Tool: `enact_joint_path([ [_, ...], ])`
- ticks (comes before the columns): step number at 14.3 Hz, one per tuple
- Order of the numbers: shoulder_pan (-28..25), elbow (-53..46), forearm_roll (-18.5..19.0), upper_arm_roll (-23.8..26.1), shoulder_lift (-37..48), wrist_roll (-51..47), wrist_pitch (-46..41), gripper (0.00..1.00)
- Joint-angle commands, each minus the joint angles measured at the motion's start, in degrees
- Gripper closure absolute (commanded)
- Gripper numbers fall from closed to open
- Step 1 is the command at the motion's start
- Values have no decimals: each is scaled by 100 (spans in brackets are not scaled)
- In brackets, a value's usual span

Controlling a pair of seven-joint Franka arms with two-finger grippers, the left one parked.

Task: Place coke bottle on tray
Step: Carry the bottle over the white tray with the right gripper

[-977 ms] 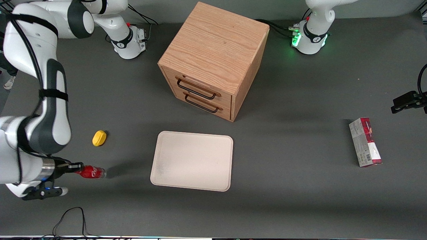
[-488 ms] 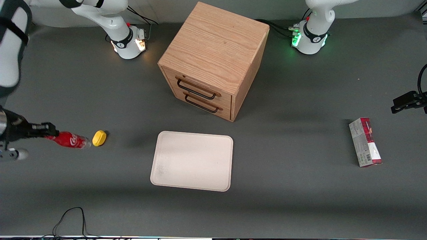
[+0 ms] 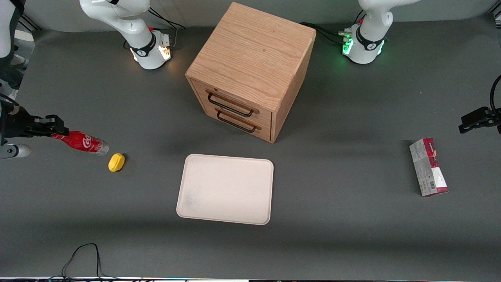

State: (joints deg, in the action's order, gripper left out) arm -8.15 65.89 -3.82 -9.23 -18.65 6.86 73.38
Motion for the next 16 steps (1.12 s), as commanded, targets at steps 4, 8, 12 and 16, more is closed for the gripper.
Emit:
enact_joint_path([
  [4, -933, 627, -57, -18, -67, -1246, 702, 100],
  [8, -1392, 566, -486, -18, -585, -2056, 1502, 100],
  [12, -1620, 249, -568, 44, -1157, -2514, 2029, 100],
  [16, -1585, -968, -559, 44, -2218, -2497, 2514, 100],
])
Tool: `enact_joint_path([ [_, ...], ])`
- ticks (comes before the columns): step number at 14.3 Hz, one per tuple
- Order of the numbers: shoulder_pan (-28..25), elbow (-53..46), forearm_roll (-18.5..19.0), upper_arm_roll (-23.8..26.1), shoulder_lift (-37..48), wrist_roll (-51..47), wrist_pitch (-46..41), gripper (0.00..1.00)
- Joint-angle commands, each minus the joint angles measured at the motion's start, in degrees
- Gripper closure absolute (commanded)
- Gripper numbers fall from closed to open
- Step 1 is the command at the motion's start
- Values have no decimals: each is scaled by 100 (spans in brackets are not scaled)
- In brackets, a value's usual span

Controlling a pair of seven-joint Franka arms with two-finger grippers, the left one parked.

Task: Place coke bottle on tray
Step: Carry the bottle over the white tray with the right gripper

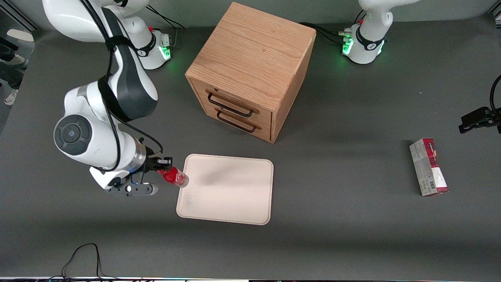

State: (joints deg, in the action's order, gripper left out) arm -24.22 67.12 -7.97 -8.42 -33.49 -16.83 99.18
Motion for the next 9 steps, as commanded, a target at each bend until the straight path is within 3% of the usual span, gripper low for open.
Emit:
enact_joint_path([
  [1, 40, -1462, -143, -45, -1060, -119, -48, 100],
  [9, 181, -1676, -143, -46, -1749, -40, 339, 100],
])
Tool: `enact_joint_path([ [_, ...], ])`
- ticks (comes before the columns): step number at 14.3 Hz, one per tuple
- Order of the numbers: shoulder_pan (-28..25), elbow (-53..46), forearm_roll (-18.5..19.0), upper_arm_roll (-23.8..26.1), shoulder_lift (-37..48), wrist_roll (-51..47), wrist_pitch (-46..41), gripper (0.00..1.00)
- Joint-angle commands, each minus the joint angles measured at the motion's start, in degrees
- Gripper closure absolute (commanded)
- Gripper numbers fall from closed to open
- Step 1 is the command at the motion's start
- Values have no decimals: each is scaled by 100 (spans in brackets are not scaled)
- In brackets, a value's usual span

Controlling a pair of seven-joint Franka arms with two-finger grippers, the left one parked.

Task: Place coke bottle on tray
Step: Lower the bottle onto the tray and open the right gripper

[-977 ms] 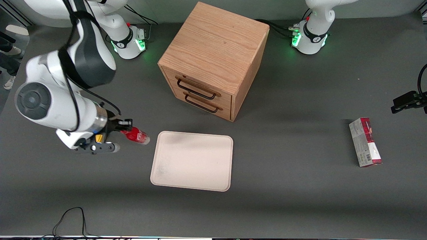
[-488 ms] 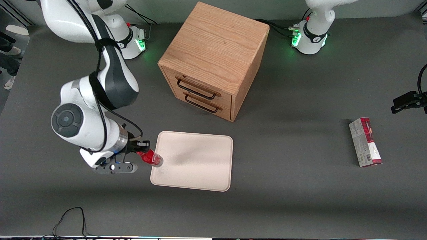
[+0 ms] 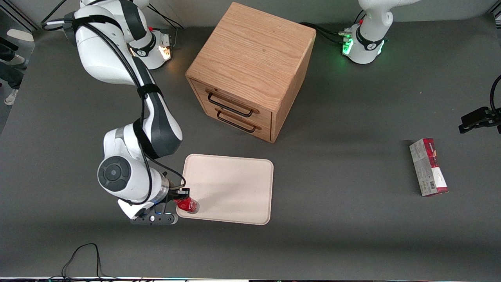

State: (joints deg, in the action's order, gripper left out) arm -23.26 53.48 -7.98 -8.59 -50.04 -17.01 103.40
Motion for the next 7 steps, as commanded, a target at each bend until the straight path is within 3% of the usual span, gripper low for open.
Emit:
enact_joint_path([
  [1, 85, -294, -134, -28, -102, -22, -84, 100],
  [6, 85, -277, -134, -28, -155, -22, -84, 100],
  [7, 85, -277, -134, -28, -181, -22, -84, 96],
])
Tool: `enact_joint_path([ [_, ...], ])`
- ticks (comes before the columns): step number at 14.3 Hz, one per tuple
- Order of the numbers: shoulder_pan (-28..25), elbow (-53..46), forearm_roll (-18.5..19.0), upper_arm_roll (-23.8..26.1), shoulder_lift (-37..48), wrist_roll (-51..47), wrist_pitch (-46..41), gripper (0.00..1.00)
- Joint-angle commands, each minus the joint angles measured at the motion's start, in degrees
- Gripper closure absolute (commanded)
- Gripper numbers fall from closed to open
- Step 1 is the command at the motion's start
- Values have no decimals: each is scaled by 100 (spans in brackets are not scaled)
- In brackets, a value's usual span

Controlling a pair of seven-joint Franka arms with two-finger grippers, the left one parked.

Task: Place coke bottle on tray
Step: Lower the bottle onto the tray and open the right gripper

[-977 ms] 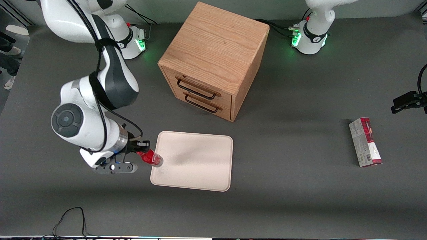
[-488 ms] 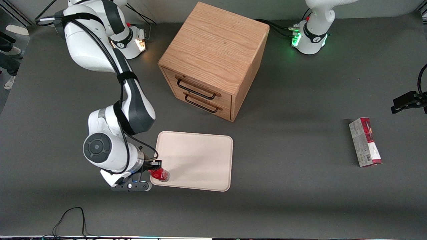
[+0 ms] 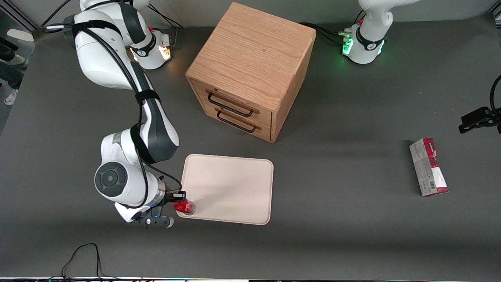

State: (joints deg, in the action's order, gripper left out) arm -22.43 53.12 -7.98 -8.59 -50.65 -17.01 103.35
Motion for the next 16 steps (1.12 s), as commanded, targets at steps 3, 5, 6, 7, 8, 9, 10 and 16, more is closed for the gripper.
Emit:
enact_joint_path([
  [3, -7, -223, -134, -28, -130, -22, -78, 59],
  [5, -7, -170, -116, -28, -130, -22, -78, 1],
  [6, -16, -170, -125, -28, -121, -22, -78, 0],
  [7, -16, -170, -134, -20, -121, -31, -78, 0],
  [8, -16, -170, -134, -28, -112, -31, -78, 0],
  [9, -7, -170, -134, -20, -95, -22, -96, 0],
  [10, -7, -170, -134, -28, -68, -22, -131, 0],
  [16, 204, 57, -142, -98, 685, 425, -1060, 0],
])
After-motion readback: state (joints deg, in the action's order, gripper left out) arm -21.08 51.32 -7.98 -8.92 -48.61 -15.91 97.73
